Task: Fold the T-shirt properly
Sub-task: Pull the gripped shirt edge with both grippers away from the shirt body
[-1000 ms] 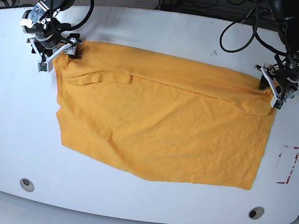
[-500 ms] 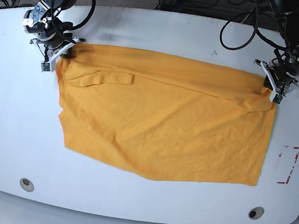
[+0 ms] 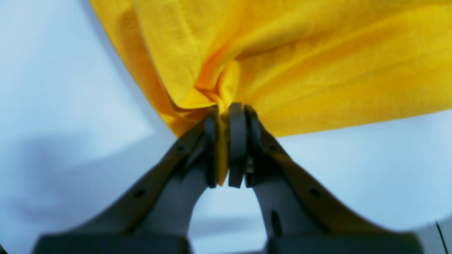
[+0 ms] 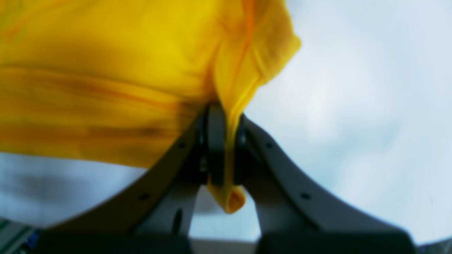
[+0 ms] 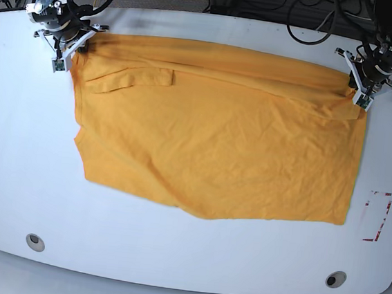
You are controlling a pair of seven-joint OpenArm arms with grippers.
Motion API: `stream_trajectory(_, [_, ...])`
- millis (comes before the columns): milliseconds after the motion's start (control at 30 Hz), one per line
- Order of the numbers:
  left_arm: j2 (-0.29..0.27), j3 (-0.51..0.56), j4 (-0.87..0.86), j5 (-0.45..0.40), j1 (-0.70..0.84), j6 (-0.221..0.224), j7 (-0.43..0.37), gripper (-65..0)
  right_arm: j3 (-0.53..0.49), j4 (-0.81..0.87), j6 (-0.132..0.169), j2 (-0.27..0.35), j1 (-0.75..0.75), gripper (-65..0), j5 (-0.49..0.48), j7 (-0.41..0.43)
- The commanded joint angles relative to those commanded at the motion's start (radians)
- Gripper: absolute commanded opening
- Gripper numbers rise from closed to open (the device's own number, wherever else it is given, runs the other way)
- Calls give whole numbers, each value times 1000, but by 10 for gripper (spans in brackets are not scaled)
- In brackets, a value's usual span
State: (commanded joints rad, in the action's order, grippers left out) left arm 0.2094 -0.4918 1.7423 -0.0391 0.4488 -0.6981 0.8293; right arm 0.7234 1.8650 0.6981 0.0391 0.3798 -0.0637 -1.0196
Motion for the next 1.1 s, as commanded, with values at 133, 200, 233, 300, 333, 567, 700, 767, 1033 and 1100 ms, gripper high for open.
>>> stream_trajectory(133, [3, 0, 26, 0, 51, 0, 0, -650, 0, 40, 0, 0, 41, -636, 0, 0])
stream_trajectory(200, [3, 0, 34, 0, 63, 0, 0, -650, 0, 49, 0, -2, 51, -633, -2, 0])
stream_trajectory(233, [5, 0, 35, 0, 64, 0, 0, -650, 0, 51, 0, -2, 52, -633, -3, 0])
stream_trajectory(300, [5, 0, 38, 0, 68, 0, 0, -650, 0, 51, 0, -2, 55, -631, -6, 0])
stream_trajectory(333, [5, 0, 38, 0, 71, 0, 0, -650, 0, 51, 0, -2, 57, -631, -5, 0])
stream_trajectory(567, [5, -2, 35, -6, 72, 0, 6, -585, 0, 49, 0, -2, 55, -609, -2, 0])
stream_trajectory(700, [5, 3, 37, -6, 66, 0, 57, -424, 0, 51, 0, -2, 51, -468, 0, 0])
stream_trajectory(767, [5, 3, 38, -6, 64, 0, 74, -346, 3, 51, 0, -2, 51, -376, -3, 0])
stream_trajectory(1033, [5, 2, 80, -2, 23, 0, 97, -229, 2, 92, 0, -11, 48, -75, -29, 0])
stream_trajectory(1100, [5, 2, 106, -2, 18, 0, 132, -229, 3, 103, 0, -14, 52, -75, -63, 0])
